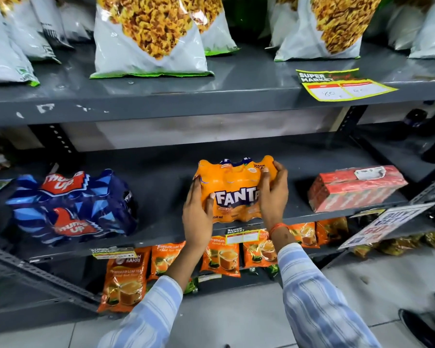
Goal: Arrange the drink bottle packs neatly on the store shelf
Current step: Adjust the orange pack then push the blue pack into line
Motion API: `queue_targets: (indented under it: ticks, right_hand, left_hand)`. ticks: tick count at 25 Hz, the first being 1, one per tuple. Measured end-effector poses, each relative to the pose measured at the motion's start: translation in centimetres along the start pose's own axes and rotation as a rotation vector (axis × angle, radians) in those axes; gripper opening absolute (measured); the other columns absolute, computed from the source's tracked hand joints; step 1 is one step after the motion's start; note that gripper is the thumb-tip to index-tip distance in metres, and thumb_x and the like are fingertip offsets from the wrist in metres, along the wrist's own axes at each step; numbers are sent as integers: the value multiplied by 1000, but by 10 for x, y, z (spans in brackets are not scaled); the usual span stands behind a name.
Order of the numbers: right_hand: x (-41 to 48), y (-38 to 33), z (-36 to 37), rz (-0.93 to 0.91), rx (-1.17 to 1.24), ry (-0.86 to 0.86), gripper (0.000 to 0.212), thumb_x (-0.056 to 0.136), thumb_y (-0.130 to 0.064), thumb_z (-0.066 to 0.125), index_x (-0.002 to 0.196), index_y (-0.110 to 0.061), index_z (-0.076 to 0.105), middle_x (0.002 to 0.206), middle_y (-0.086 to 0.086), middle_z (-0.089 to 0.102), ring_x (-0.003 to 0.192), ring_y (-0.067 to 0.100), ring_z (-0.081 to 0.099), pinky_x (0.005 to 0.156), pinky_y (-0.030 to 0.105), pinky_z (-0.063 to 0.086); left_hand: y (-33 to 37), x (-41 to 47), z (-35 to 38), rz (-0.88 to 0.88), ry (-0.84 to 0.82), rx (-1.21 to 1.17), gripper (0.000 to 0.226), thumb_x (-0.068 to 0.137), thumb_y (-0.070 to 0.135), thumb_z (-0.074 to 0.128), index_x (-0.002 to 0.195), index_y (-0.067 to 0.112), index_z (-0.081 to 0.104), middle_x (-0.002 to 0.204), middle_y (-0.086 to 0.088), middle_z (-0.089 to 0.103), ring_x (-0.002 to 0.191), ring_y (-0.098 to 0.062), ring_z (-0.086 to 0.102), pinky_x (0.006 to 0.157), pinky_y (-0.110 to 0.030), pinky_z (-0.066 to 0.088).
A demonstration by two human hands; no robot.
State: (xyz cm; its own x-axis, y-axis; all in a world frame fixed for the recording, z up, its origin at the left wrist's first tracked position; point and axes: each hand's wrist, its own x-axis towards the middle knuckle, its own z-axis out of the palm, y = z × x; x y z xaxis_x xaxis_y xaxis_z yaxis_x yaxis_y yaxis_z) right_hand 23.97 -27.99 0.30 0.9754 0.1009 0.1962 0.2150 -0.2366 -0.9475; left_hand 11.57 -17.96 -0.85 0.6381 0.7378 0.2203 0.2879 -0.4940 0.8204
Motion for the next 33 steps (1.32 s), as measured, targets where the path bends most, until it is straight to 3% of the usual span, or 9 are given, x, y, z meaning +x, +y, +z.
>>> queue_targets:
  ticks: [12, 15, 17, 20, 23, 27, 30, 33]
  right_hand:
    - [6, 7, 4, -16, 21, 12, 41, 94, -44, 41, 128, -21, 44, 129, 7, 58, 116, 23, 57, 96, 50, 49]
    - [-1, -1, 10, -34, -79, 76, 48, 96, -38, 41, 137, -15, 37, 147, 11, 42, 136, 28, 38, 113, 56, 29]
    - [-21, -18, 26, -197, -213, 142, 54, 96, -34, 40, 143, -11, 30, 157, 13, 21, 146, 28, 16, 120, 52, 9]
    - [-57, -51, 67, -390, -181, 110, 53, 96, -30, 41, 143, -8, 29, 158, 15, 16, 148, 26, 9, 121, 44, 6]
    - [-96, -76, 117, -456, -53, -5, 51, 96, -28, 39, 141, -6, 32, 156, 15, 22, 146, 27, 19, 118, 49, 24]
    - [-144, -83, 176, -444, -84, -359, 52, 95, -28, 47, 141, -7, 35, 153, 10, 33, 142, 20, 28, 118, 31, 24]
    - [-160, -80, 198, -349, -107, -679, 59, 94, -33, 50, 144, -10, 30, 153, 9, 34, 142, 20, 30, 117, 27, 22]
    - [-152, -79, 200, -320, -90, -780, 62, 92, -34, 53, 146, -14, 29, 152, 6, 36, 140, 17, 33, 117, 36, 29]
  left_hand:
    - [-5, -2, 8, -6, 59, 36, 57, 96, 28, 49, 147, 11, 30, 151, -9, 41, 138, -27, 41, 112, -45, 41]
    - [-5, -2, 5, -10, 15, 45, 61, 96, 30, 48, 149, 13, 22, 156, -7, 31, 143, -26, 32, 116, -43, 34]
    - [-6, 0, -6, 57, 30, 75, 63, 97, 32, 46, 150, 12, 16, 159, -7, 22, 147, -24, 20, 121, -43, 24]
    - [-15, 8, -42, 248, 177, 156, 58, 99, 28, 42, 148, 7, 19, 159, -10, 23, 147, -18, 13, 123, -43, 16]
    - [-46, 19, -103, 292, 370, 271, 58, 99, 31, 39, 148, 9, 19, 157, -10, 25, 146, -15, 11, 121, -40, 13]
    - [-116, 38, -193, 97, 558, 398, 59, 96, 33, 47, 145, 5, 30, 154, -15, 34, 145, -31, 25, 117, -51, 21]
    - [-155, 43, -230, -105, 537, 383, 63, 91, 41, 52, 142, 6, 38, 149, -25, 37, 133, -45, 37, 111, -53, 29]
    - [-159, 45, -232, -215, 427, 295, 68, 85, 49, 58, 140, 14, 41, 142, -32, 35, 127, -50, 37, 108, -53, 32]
